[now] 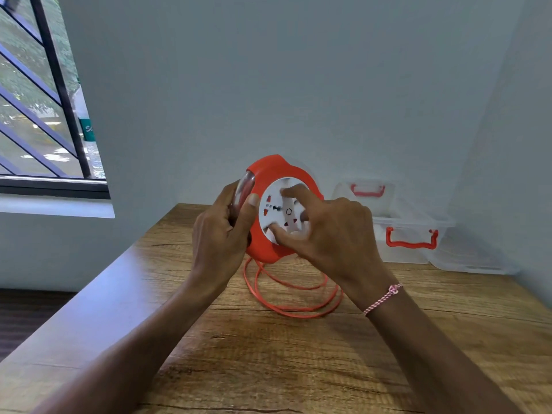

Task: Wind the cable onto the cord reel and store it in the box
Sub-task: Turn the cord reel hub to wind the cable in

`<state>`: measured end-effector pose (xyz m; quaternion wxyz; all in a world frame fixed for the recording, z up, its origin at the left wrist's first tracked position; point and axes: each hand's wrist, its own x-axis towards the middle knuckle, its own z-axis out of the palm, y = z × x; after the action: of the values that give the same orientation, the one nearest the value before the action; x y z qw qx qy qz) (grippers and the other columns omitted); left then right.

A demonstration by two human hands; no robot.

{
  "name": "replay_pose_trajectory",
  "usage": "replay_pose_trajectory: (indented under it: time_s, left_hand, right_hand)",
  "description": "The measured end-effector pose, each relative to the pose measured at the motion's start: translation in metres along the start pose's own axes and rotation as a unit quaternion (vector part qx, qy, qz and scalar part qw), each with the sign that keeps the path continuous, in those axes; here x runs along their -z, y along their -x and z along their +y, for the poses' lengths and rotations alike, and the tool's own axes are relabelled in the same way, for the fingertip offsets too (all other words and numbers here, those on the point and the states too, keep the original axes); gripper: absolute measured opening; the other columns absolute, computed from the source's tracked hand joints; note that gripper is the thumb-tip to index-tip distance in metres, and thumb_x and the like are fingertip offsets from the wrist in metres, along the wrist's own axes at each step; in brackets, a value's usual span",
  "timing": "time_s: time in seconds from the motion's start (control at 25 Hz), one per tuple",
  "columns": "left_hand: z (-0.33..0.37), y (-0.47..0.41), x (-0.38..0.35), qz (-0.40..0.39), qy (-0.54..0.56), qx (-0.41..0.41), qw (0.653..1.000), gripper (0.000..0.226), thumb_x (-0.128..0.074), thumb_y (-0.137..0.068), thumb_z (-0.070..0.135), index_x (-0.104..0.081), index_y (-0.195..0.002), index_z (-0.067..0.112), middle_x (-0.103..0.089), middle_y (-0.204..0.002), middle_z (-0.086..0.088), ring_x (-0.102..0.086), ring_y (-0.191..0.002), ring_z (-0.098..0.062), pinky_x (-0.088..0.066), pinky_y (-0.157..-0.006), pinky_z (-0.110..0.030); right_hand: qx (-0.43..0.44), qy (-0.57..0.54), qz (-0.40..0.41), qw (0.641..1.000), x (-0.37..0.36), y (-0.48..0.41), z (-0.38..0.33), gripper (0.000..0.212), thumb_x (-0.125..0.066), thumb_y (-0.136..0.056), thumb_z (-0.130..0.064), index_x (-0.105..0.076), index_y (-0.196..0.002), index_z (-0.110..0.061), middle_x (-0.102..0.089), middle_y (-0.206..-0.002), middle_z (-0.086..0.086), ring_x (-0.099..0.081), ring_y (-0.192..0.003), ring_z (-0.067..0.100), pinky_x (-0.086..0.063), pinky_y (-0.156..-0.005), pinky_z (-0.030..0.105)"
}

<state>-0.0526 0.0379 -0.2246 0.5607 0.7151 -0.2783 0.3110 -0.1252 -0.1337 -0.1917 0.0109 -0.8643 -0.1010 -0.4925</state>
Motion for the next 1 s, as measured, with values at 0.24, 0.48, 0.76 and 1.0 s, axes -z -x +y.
replay_pose_trajectory:
  time_s: [0.24,0.48,0.76,1.0]
  left_hand:
    - [-0.001,0.004,-0.007,-0.003,-0.021,-0.004,1.0,0.062,-0.036,-0.096,0.083,-0.046,-0.147,0.049,-0.078,-0.082,-0.013,-0.078,-0.07,-0.025,-0.065,-0.064,-0.058]
    - [-0.002,0.001,-0.004,0.007,-0.02,0.011,1.0,0.061,-0.034,-0.093,0.088,-0.045,-0.143,0.055,-0.075,-0.075,-0.007,-0.076,-0.067,-0.022,-0.064,-0.064,-0.059]
    - [-0.003,-0.002,-0.001,0.017,-0.01,0.008,1.0,0.056,-0.035,-0.094,0.087,-0.045,-0.141,0.057,-0.076,-0.081,-0.009,-0.077,-0.07,-0.023,-0.065,-0.065,-0.059]
    - [0.002,0.003,-0.007,0.006,-0.01,0.002,1.0,0.072,-0.034,-0.096,0.086,-0.051,-0.149,0.041,-0.068,-0.063,-0.004,-0.072,-0.057,-0.018,-0.063,-0.06,-0.058]
  right_hand:
    - [-0.391,-0.304,-0.023,0.868,-0.016,-0.007,-0.008,0.053,-0.07,-0.079,-0.076,-0.06,-0.081,-0.024,-0.072,-0.065,-0.005,-0.07,-0.057,0.008,-0.06,-0.054,0.033]
    - [-0.077,-0.067,0.019,0.995,-0.001,0.002,0.009,0.052,-0.058,-0.093,-0.07,-0.065,-0.117,-0.024,-0.076,-0.1,-0.005,-0.071,-0.072,0.012,-0.06,-0.06,0.028]
    - [0.055,0.045,-0.038,0.997,0.005,0.001,0.006,0.071,-0.068,-0.089,-0.066,-0.057,-0.148,-0.03,-0.082,-0.099,0.003,-0.076,-0.07,0.026,-0.056,-0.056,0.03]
    - [-0.292,-0.208,-0.004,0.934,-0.003,-0.007,-0.016,0.056,-0.065,-0.081,-0.077,-0.063,-0.101,-0.025,-0.072,-0.066,-0.009,-0.068,-0.052,0.009,-0.052,-0.046,0.026]
